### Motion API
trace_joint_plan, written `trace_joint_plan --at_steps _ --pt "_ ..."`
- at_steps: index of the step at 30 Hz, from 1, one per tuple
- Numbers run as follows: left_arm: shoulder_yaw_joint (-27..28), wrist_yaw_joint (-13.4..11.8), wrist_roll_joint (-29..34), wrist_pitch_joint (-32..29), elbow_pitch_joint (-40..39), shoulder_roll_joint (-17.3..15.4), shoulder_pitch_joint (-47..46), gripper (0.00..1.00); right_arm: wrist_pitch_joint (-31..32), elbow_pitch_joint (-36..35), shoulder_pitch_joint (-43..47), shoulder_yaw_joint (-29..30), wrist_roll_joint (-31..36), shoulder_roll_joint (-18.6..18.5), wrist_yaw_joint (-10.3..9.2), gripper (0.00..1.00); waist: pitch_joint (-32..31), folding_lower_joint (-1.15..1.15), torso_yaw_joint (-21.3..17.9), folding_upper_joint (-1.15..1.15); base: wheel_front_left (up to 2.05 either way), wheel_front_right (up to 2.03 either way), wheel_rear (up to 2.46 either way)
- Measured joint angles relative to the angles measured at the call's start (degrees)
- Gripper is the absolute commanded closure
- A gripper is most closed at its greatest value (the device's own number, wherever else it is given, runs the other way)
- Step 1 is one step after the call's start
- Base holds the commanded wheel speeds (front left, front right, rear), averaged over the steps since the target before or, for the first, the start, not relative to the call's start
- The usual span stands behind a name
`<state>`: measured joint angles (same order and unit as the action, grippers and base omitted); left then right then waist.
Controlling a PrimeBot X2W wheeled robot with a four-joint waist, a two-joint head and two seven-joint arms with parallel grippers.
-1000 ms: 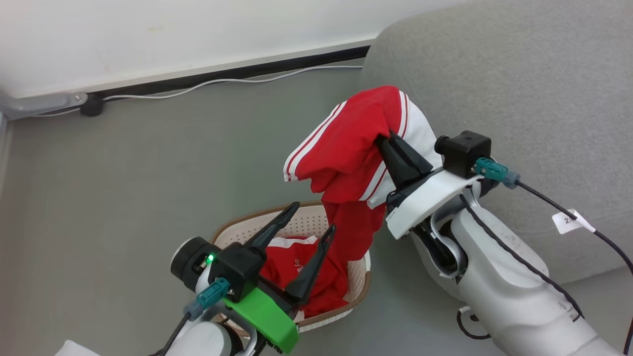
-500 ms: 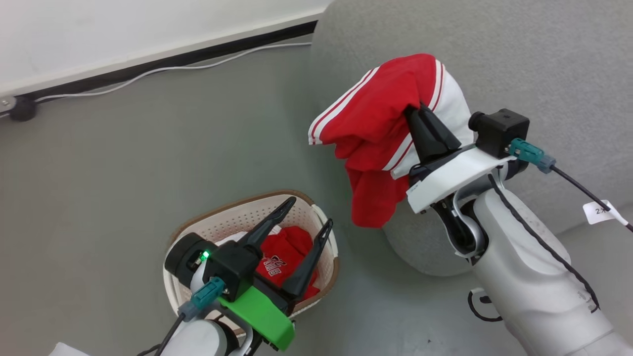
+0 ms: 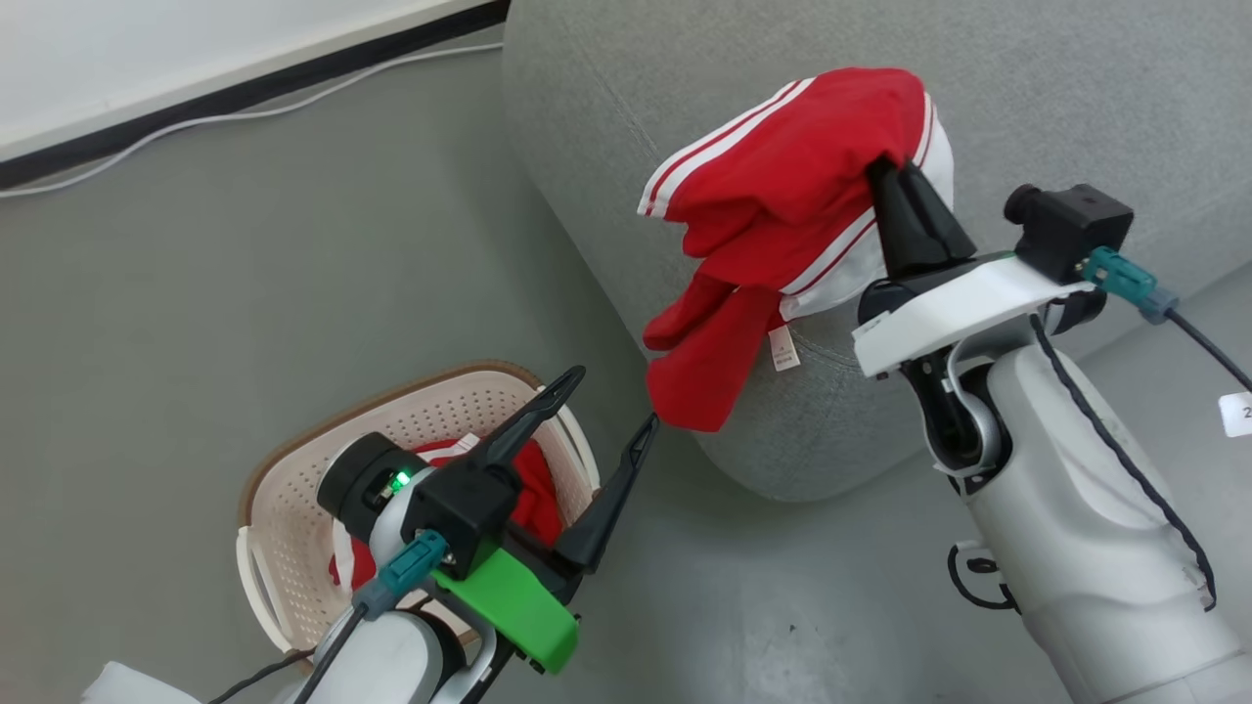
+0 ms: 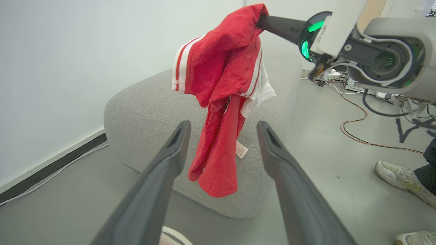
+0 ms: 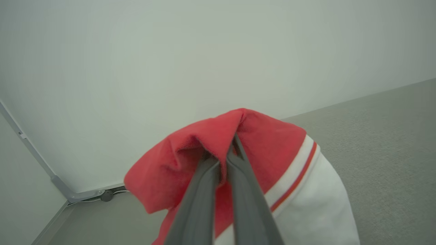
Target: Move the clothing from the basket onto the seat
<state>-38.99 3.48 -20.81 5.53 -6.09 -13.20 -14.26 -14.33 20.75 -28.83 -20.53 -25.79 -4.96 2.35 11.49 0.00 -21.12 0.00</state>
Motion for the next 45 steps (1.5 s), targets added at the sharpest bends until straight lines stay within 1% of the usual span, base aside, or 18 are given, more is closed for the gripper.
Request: trace_joint_plan --at_steps 2,5,8,12,15,25,27,36,41,45 --pt "-0.1 0.0 0.0 -0.1 0.0 0.0 -0.2 0.00 0.0 -0.3 0.0 1.3 0.0 -0.1 -0.07 1.00 0.6 0.00 -0.7 0.00 0.00 0.00 0.00" --pt "-0.4 0.1 0.3 -0.5 -0.1 -0.1 -0.7 0.00 0.0 -0.9 0.0 3.2 0.0 -0.2 -0.93 1.00 1.6 0.00 -1.5 0.00 0.00 0.00 0.00" --pt "-0.6 0.5 0.4 -0.8 -0.2 -0.3 -1.4 0.00 0.0 -1.3 0.0 5.6 0.0 -0.5 -0.97 1.00 2.8 0.00 -2.2 0.00 0.00 0.00 0.00" --pt "-0.9 0.6 0.4 -1.0 -0.2 -0.3 -2.3 0.00 0.0 -1.1 -0.3 7.0 0.0 -0.7 -0.99 1.00 3.4 0.00 -2.3 0.00 0.00 0.00 0.00" --pt "-1.5 1.0 0.4 -1.5 -0.3 -0.3 -2.4 0.00 0.0 -0.5 -2.0 8.0 0.0 -1.5 -0.92 1.00 3.8 0.00 -2.0 0.00 0.00 0.00 0.00" --pt "-2.4 1.2 0.4 -2.0 -1.0 0.1 -4.1 0.00 0.0 4.1 -11.0 10.5 0.5 -4.1 -0.89 1.00 5.8 0.00 0.0 0.00 0.00 0.00 0.00" --pt "-2.7 1.6 0.4 -2.0 -1.1 0.2 -4.3 0.00 0.0 5.0 -13.1 11.1 0.5 -4.8 -0.89 1.00 6.2 0.00 0.6 0.00 0.00 0.00 0.00" --pt "-3.9 1.8 0.9 -2.5 -1.9 0.7 -5.6 0.00 -0.1 8.5 -22.5 14.3 0.5 -9.0 -0.98 1.00 8.6 0.00 3.7 0.00 0.00 0.00 0.00" --pt "-4.1 1.8 1.0 -2.6 -2.7 0.9 -6.5 0.00 -0.1 10.0 -27.3 15.9 0.6 -11.4 -1.52 1.00 10.5 0.00 5.4 0.00 0.00 0.00 0.00" --pt "-4.2 1.9 1.4 -3.0 -3.2 0.9 -7.0 0.00 -0.3 11.2 -29.5 16.7 0.6 -12.3 -1.96 1.00 11.9 0.00 6.2 0.00 0.00 0.00 0.00"
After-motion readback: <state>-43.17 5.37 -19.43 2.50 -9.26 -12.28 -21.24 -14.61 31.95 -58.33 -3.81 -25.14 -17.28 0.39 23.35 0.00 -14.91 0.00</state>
